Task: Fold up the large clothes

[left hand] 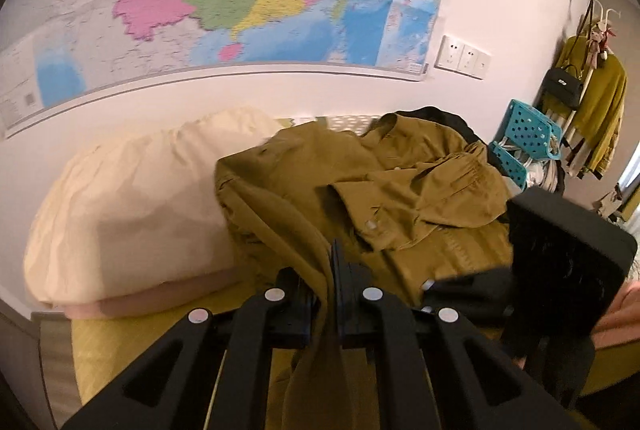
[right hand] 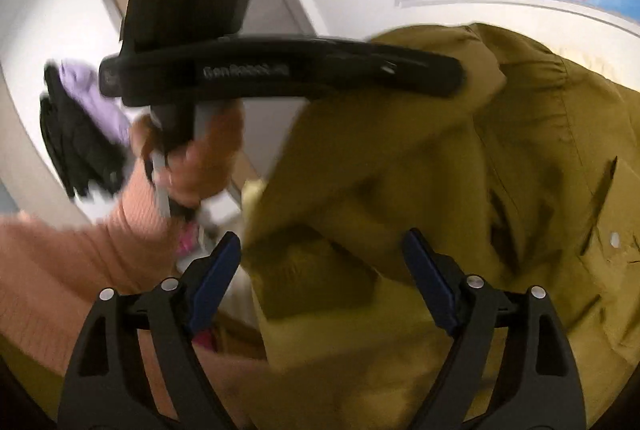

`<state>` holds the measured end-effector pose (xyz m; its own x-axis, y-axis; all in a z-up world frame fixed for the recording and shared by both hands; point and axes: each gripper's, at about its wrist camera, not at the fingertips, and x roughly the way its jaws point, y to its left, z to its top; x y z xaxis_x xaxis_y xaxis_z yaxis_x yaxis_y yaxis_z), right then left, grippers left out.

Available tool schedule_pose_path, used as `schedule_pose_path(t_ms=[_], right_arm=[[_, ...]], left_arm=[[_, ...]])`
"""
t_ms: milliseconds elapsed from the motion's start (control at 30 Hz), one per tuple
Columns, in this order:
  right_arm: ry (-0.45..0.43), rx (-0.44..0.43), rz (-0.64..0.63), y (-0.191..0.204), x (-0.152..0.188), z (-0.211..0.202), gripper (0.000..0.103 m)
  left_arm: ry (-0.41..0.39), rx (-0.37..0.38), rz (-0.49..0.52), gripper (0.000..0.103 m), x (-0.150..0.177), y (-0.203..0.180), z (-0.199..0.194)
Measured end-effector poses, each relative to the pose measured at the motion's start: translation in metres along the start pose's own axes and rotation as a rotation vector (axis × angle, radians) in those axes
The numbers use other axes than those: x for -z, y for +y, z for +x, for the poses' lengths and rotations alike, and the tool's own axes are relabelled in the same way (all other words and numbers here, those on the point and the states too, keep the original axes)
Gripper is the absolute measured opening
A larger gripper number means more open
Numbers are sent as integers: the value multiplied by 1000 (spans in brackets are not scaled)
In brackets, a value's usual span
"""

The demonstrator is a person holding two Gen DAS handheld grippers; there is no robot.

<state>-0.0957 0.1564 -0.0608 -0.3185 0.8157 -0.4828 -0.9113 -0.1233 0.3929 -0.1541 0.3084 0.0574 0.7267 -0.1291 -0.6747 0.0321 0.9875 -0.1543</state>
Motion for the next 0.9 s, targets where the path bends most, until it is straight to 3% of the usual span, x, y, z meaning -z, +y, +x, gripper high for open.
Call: schedule_pose_path(t_ms=[100,167,233,300,367,467,533,567,667,733,767,833,900], right_arm=[[-62,-71,80,-6,-3,-1,85],[-116,-52,105,-10,-5,-5,83],[-141,-44,139,-18,-6,-5,63],[-133,-68,173,-24,-3,-11,2],[-140,-69,183,-31,-6,-32,3],[-194,5,122,-28,-17,-84,3],[-253,51,117,-33,-24,-145,3],[-259,79,113,-34,-25,-162,3],[-247,295,124,-51,-25,-235,3],[-213,383,173,-71,-20,-260,4],[-187,477,234,-89,-14,-272,5],[-113,540,301,-118,1,-278,13],[-63,602,399,-148,18,-272,31]], left_arm=[[18,26,-2,7,-9,-8,12],[23,40,3,7,-11,-15,16],[29,55,8,7,-14,-21,18],[44,82,-5,9,-19,-25,21],[37,151,-35,14,-26,-26,20],[-36,239,-44,37,-40,-32,3],[-118,274,-24,55,-47,-39,-14],[-151,283,-12,58,-50,-42,-20],[-202,268,19,61,-54,-49,-22],[-162,232,12,61,-55,-49,-3],[-125,197,9,61,-54,-48,13],[-36,144,-5,61,-51,-45,49],[57,75,-23,60,-42,-44,88]])
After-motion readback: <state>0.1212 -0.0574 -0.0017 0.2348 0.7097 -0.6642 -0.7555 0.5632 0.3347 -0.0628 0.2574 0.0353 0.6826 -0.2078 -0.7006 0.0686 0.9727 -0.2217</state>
